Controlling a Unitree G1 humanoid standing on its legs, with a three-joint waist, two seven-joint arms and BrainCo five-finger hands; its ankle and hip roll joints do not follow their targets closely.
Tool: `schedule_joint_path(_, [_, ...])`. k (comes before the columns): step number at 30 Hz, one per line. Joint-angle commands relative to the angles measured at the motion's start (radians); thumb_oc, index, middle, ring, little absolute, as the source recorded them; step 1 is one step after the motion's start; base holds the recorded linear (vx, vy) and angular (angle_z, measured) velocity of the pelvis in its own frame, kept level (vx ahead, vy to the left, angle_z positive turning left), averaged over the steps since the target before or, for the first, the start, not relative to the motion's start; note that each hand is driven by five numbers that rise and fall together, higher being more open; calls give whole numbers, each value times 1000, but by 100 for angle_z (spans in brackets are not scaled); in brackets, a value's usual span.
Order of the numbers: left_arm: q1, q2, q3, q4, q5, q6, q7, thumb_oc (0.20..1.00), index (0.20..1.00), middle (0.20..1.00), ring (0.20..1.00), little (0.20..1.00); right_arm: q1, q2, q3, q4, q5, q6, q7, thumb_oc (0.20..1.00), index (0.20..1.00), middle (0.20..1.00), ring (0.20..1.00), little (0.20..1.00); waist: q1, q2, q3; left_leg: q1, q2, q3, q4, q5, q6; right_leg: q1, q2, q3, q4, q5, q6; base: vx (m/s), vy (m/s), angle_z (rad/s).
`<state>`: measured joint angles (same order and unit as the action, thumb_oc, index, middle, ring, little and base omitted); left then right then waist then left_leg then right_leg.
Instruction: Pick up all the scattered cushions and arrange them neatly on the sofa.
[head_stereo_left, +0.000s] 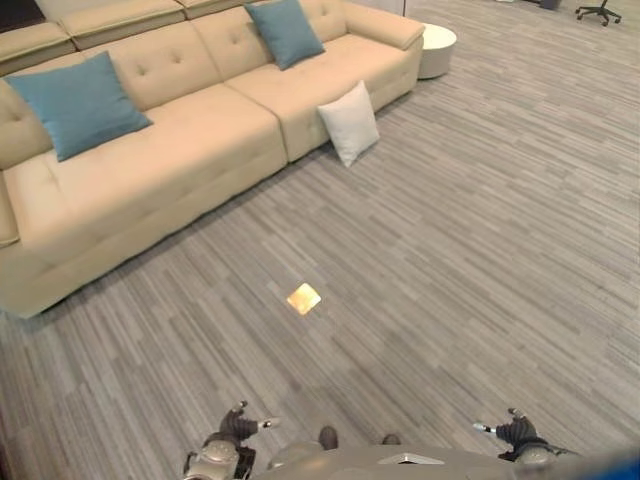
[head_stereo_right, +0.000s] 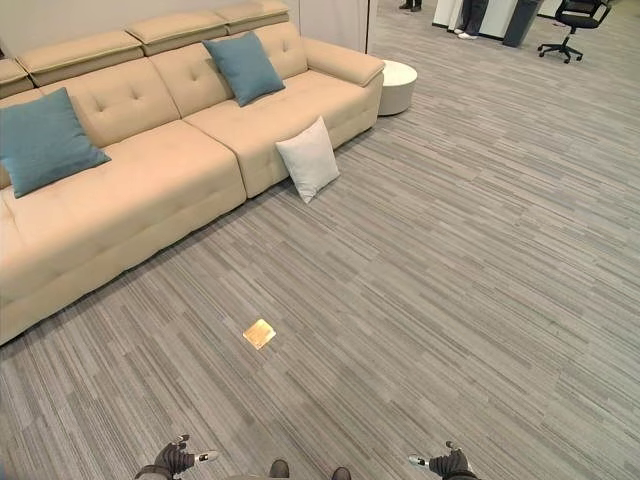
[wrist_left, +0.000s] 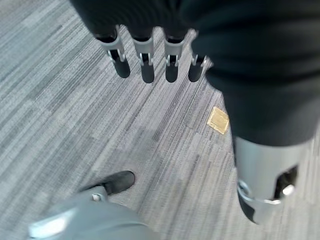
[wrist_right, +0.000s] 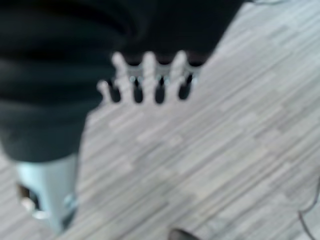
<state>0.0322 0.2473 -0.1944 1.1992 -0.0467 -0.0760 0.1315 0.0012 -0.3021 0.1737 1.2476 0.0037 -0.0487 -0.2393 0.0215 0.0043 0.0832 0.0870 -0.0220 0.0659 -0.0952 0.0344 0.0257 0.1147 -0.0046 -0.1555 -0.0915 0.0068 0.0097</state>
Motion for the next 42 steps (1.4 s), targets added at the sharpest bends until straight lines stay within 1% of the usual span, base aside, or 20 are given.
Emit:
schedule_joint_path(1, [-67,-14,-1,62,39,-6,15,1000,1000,1000,1000,1000,-50,-21,36,37,-34,4,-11,1000,1000,1000,1000,1000,10,-12,14,24,12,29,8,-75,-51,-4,-58,-22,4,-10,107,0,0,0])
schedule_joint_path(10, [-67,-21,-4,67,40,0,12,1000,1000,1000,1000,1000,-49,-24,42,39,-43,11,-6,1000,1000,1000,1000,1000,8,-11,19,23,19,22,8,-69,-55,-2,-50,-27,4,-17,99,8,-35,1])
schedule_joint_path(17, [-98,-18,-34,49,48,2,8,1000,1000,1000,1000,1000,-59,-28,45,34,-31,8,-4,1000,1000,1000,1000,1000,-4,-19,40,18,41,15,8,-55,-67,-9,-32,-28,10,-28,84,-2,-78,8])
schedule_joint_path(20, [-127,-18,-55,36,43,0,6,1000,1000,1000,1000,1000,-65,-31,49,28,-19,0,-4,1000,1000,1000,1000,1000,-5,-45,85,-84,50,15,193,-87,-85,-28,-34,-24,34,-41,60,-70,-121,14])
schedule_joint_path(21, [-130,-19,-58,33,41,1,6,1000,1000,1000,1000,1000,-67,-34,51,26,-20,0,-4,1000,1000,1000,1000,1000,-1,-50,93,-102,45,14,231,-91,-89,-28,-36,-24,36,-41,56,-18,-56,30])
schedule_joint_path(22, [-131,-19,-58,33,41,1,6,1000,1000,1000,1000,1000,-68,-34,51,26,-20,0,-4,1000,1000,1000,1000,1000,-2,-50,93,-105,46,13,235,-93,-89,-29,-36,-25,37,-41,56,19,-60,21])
schedule_joint_path(23, [-137,-22,-64,27,32,-4,8,1000,1000,1000,1000,1000,-74,-40,58,21,-21,0,-5,1000,1000,1000,1000,1000,7,-60,109,-158,42,-4,298,-87,-88,-27,-39,-22,40,-48,47,45,-46,6])
schedule_joint_path(26, [-144,-26,-73,27,29,0,7,1000,1000,1000,1000,1000,-82,-49,68,15,-21,0,-6,1000,1000,1000,1000,1000,21,-72,111,-245,28,-24,269,-61,-77,-22,-37,-21,33,-55,50,108,-27,6])
schedule_joint_path(28, [-144,-26,-73,27,29,-1,7,1000,1000,1000,1000,1000,-82,-49,68,15,-21,0,-6,1000,1000,1000,1000,1000,21,-73,110,-246,27,-24,270,-61,-76,-23,-37,-22,33,-55,50,118,13,5])
schedule_joint_path(29, [-150,-20,-75,29,28,-2,8,1000,1000,1000,1000,1000,-89,-50,78,12,-16,4,-11,1000,1000,1000,1000,1000,41,-75,114,-316,23,-28,226,-1,-80,-5,-19,-3,26,-76,50,235,49,-1])
schedule_joint_path(30, [-151,-18,-75,29,23,-4,8,1000,1000,1000,1000,1000,-89,-49,81,12,-13,6,-12,1000,1000,1000,1000,1000,49,-74,115,-341,27,-28,219,20,-85,0,-14,8,26,-86,49,322,97,8])
schedule_joint_path(33, [-140,-16,-64,32,20,-2,7,1000,1000,1000,1000,1000,-90,-40,85,8,-16,7,-8,1000,1000,1000,1000,1000,57,-72,94,-296,34,-24,174,13,-77,13,-8,35,26,-102,53,234,121,-36])
schedule_joint_path(35, [-133,-11,-57,39,27,-1,7,1000,1000,1000,1000,1000,-92,-29,88,5,-16,8,-4,1000,1000,1000,1000,1000,63,-79,77,-294,25,-12,190,1,-65,23,-29,53,59,-115,64,312,194,-68])
schedule_joint_path(36, [-131,-6,-54,37,27,-1,6,1000,1000,1000,1000,1000,-93,-23,88,1,-15,9,1,1000,1000,1000,1000,1000,68,-82,74,-286,24,-5,193,-11,-56,17,-39,64,88,-116,68,260,181,-45])
schedule_joint_path(37, [-131,-5,-51,38,26,-1,5,1000,1000,1000,1000,1000,-97,-23,86,0,-16,10,5,1000,1000,1000,1000,1000,73,-83,70,-277,20,6,198,-30,-43,11,-54,66,116,-119,81,247,189,-62])
schedule_joint_path(38, [-131,-4,-49,39,28,-1,5,1000,1000,1000,1000,1000,-99,-20,84,-2,-16,10,6,1000,1000,1000,1000,1000,77,-82,69,-268,17,13,198,-41,-35,1,-63,66,151,-117,89,233,186,-70])
schedule_joint_path(39, [-135,1,-51,36,30,1,6,1000,1000,1000,1000,1000,-104,-18,83,-8,-16,11,9,1000,1000,1000,1000,1000,80,-81,76,-246,12,22,198,-55,-23,-28,-76,70,223,-102,108,134,108,-62])
schedule_joint_path(40, [-135,0,-51,36,30,1,6,1000,1000,1000,1000,1000,-104,-18,83,-8,-16,11,9,1000,1000,1000,1000,1000,80,-80,73,-249,13,22,197,-53,-23,-31,-75,70,223,-100,107,199,214,-41])
schedule_joint_path(41, [-148,12,-57,23,33,3,11,1000,1000,1000,1000,1000,-125,-22,83,-22,-13,14,11,1000,1000,1000,1000,1000,60,-59,101,-210,10,29,194,-77,10,-143,-94,74,453,-8,140,177,223,-24])
schedule_joint_path(42, [-153,19,-61,17,35,1,14,1000,1000,1000,1000,1000,-130,-23,81,-31,-11,12,11,1000,1000,1000,1000,1000,47,-47,118,-183,12,30,185,-85,18,-201,-95,76,539,11,139,243,266,-31])
